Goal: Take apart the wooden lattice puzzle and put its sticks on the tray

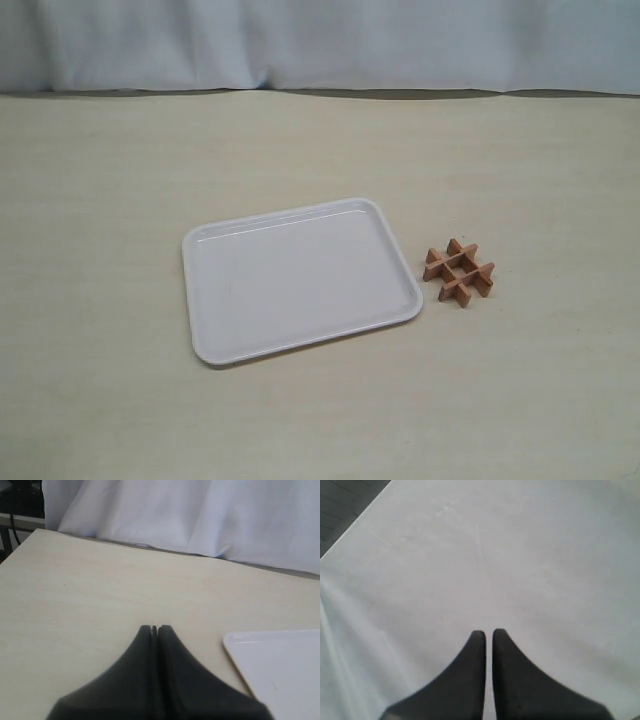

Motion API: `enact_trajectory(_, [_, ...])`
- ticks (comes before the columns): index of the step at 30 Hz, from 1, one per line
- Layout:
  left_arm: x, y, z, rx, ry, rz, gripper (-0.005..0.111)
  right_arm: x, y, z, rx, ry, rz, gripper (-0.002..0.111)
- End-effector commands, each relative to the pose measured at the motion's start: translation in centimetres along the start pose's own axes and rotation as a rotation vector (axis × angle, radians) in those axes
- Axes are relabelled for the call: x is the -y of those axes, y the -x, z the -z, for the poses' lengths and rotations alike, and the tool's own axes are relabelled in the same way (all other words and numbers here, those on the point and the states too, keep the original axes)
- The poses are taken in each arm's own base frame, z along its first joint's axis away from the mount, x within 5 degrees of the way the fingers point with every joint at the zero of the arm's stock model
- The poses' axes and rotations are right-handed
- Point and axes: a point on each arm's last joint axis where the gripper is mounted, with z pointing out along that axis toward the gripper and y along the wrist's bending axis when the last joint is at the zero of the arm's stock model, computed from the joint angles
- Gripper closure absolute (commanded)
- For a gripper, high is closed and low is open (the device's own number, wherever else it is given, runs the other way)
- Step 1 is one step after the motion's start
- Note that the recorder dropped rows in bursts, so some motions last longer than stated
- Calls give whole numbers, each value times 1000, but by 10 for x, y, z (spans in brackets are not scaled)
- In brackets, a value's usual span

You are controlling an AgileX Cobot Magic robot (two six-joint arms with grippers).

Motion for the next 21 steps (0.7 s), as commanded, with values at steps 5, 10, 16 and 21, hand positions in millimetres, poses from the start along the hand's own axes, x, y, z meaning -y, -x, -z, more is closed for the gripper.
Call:
enact_trajectory(5, [0, 0, 0, 10, -8, 2, 107, -35, 3, -81, -253, 34, 468, 104])
enact_trajectory(10, [0, 0, 0, 10, -8, 2, 107, -31, -10, -129, -570, -49, 781, 104])
enact_trajectory(16, [0, 0, 0, 10, -8, 2, 107, 6, -39, -170, -985, -239, 1057, 104])
enact_trajectory(21, [0, 0, 0, 10, -8, 2, 107, 32, -78, -187, -1326, -104, 1236, 104])
